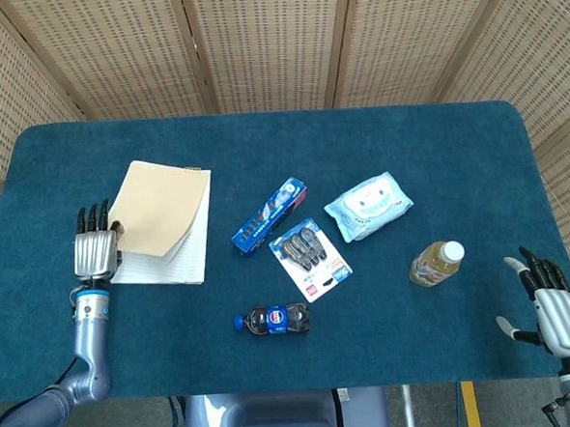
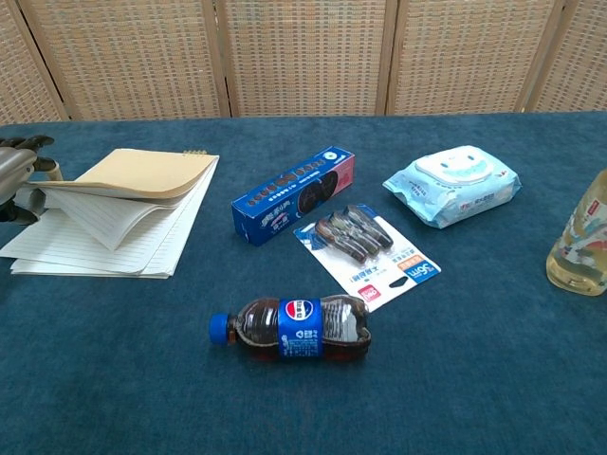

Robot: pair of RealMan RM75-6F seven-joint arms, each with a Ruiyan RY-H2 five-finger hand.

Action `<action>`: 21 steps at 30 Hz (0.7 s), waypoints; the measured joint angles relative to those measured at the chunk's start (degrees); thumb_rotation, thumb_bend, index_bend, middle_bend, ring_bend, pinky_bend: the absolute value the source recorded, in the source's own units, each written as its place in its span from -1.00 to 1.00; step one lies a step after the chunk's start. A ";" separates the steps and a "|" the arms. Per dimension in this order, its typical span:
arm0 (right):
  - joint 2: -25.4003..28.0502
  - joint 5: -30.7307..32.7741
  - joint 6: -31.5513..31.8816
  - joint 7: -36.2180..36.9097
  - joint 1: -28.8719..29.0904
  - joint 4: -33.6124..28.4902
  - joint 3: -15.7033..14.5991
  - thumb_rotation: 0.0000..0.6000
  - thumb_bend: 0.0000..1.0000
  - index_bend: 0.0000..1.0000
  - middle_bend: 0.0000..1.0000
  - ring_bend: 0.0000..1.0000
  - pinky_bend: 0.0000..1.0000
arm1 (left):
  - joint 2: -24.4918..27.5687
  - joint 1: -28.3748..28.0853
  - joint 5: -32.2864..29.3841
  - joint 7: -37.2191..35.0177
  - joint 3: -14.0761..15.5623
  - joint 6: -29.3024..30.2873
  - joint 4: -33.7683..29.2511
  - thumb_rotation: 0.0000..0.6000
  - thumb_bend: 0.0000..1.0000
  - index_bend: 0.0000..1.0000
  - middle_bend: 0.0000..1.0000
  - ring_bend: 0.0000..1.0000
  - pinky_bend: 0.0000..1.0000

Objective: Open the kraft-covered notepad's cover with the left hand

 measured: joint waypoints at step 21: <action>0.01 0.12 -0.08 -0.10 0.00 0.02 0.00 1.00 -0.48 -0.78 -1.00 -1.00 -1.00 | 4.90 4.19 5.03 0.57 3.70 6.18 -10.67 1.00 0.36 0.57 -1.00 -1.00 -1.00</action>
